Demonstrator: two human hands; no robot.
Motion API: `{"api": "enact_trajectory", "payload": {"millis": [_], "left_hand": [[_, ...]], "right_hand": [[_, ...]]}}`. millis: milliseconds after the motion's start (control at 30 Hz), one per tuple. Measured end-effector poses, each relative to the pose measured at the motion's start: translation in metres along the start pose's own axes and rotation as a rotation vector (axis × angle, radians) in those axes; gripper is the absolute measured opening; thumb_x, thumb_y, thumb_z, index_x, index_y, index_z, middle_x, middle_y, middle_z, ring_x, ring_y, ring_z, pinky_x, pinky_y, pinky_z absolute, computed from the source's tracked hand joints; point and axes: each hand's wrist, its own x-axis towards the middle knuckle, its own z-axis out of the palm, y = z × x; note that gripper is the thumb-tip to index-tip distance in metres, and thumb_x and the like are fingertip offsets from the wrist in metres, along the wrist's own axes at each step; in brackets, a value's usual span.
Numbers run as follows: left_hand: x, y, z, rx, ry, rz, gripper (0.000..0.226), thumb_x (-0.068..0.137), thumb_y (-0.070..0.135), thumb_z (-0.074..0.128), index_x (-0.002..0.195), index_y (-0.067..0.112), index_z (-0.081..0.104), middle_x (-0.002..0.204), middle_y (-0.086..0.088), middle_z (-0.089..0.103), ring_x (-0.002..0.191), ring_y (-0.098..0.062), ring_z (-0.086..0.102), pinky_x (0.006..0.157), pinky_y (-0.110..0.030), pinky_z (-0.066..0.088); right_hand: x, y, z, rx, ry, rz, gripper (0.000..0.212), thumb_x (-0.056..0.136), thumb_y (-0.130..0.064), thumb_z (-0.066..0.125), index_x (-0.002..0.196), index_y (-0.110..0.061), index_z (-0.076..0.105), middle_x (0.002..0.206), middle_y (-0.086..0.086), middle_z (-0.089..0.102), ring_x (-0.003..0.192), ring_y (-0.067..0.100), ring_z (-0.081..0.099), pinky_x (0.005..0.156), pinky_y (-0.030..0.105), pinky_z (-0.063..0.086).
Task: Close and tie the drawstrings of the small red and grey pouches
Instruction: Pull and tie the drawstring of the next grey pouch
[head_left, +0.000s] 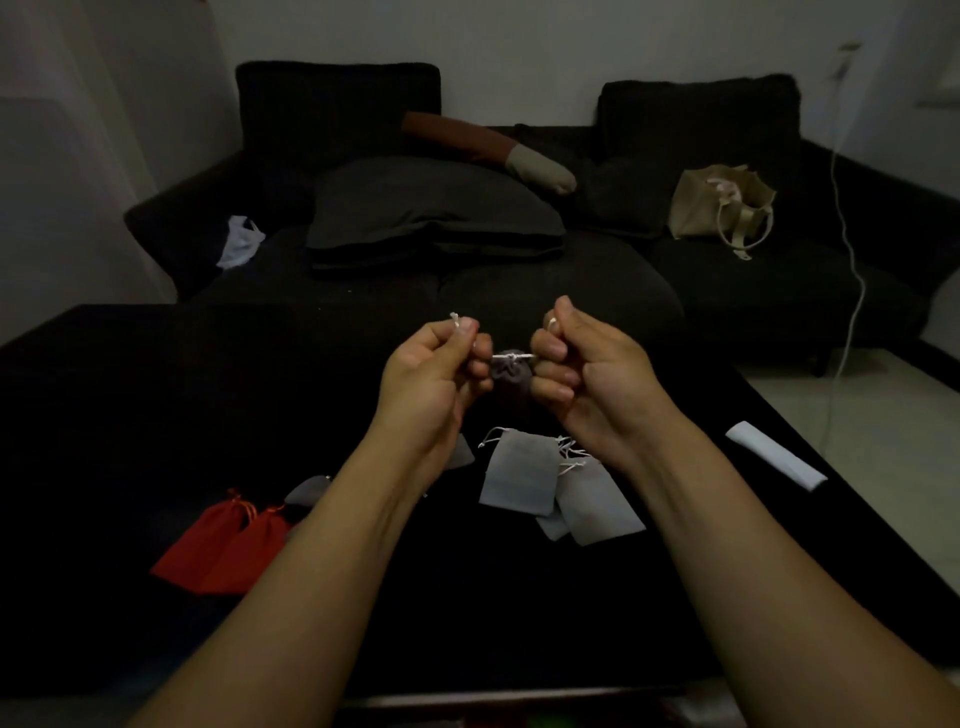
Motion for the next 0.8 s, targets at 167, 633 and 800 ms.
{"api": "enact_trajectory", "payload": {"millis": [167,633,800], "left_hand": [[-0.002,-0.006,-0.002,0.051,-0.063,0.009,0.017,0.103,0.011,0.043,0.089,0.011,0.054,0.058,0.004,0.05,0.053,-0.007,0.046,0.052,-0.019,0.046],[-0.007,-0.005,-0.029,1.128,-0.17,0.22,0.018,0.083,0.008,0.074,0.094,0.021,0.075,0.075,0.004,0.07,0.071,-0.007,0.068,0.068,-0.017,0.055],[-0.005,-0.004,-0.037,1.126,-0.259,0.207,0.004,0.086,0.022,0.074,0.087,0.025,0.075,0.075,0.007,0.069,0.07,-0.001,0.066,0.065,-0.016,0.046]], "right_hand": [[-0.004,0.003,-0.008,-0.504,0.021,-0.085,0.015,0.094,-0.02,0.065,0.1,-0.01,0.056,0.064,0.004,0.053,0.052,0.012,0.046,0.048,0.023,0.041],[-0.005,0.004,-0.027,-1.246,-0.066,-0.117,0.014,0.091,-0.026,0.069,0.082,-0.016,0.073,0.072,0.0,0.067,0.062,0.004,0.057,0.061,0.022,0.047],[-0.006,0.004,-0.028,-1.271,-0.079,-0.066,0.014,0.093,-0.025,0.066,0.085,-0.016,0.072,0.077,0.003,0.069,0.061,0.004,0.058,0.058,0.021,0.047]]}}
